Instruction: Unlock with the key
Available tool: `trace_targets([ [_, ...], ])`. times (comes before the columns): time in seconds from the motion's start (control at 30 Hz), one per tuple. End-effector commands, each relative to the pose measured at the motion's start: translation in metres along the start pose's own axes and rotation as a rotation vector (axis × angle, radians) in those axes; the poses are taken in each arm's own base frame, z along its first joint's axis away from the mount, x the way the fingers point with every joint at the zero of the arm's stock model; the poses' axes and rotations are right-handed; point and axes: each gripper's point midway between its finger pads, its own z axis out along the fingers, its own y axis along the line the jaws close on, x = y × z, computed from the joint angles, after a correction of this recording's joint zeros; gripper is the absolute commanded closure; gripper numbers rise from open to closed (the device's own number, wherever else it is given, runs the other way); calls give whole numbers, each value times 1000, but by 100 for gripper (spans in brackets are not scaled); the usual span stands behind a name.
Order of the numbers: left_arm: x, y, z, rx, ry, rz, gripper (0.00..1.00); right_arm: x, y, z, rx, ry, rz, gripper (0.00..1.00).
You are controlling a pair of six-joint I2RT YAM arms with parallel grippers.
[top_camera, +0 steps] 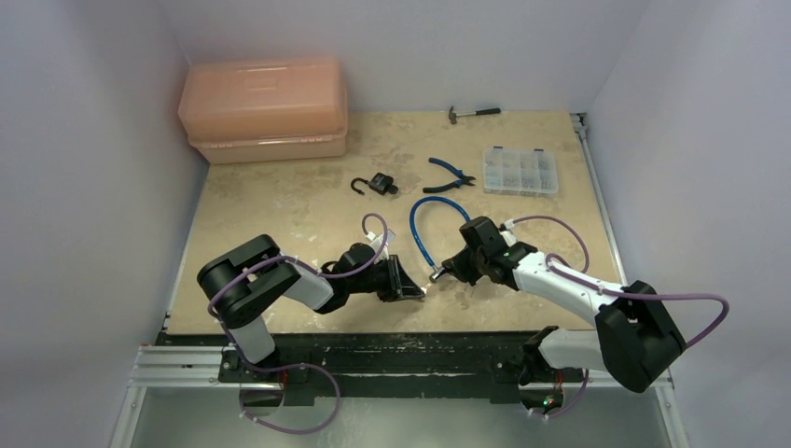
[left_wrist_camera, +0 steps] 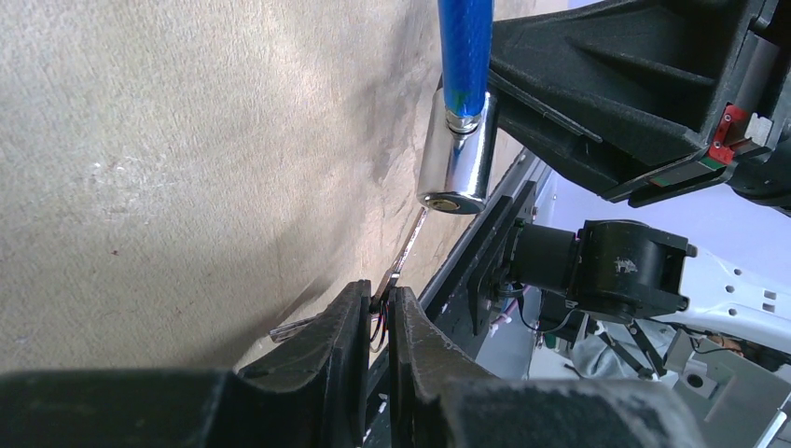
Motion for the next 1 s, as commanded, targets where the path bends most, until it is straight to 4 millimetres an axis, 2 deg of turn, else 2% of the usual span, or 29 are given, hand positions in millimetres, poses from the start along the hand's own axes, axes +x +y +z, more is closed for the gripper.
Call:
trace_targets([
  [0.0,-10,-23,0,72,-39,42,100,-5,14,-3,-60,-18,2,100],
  [0.4,-11,-29,-2,82,-44,53,100,-5,13,0,-56,-20,-4,100],
  [0.97,-12,-21,2,57,-41,55,100,-4,16,-2,-63,-17,-7,100],
])
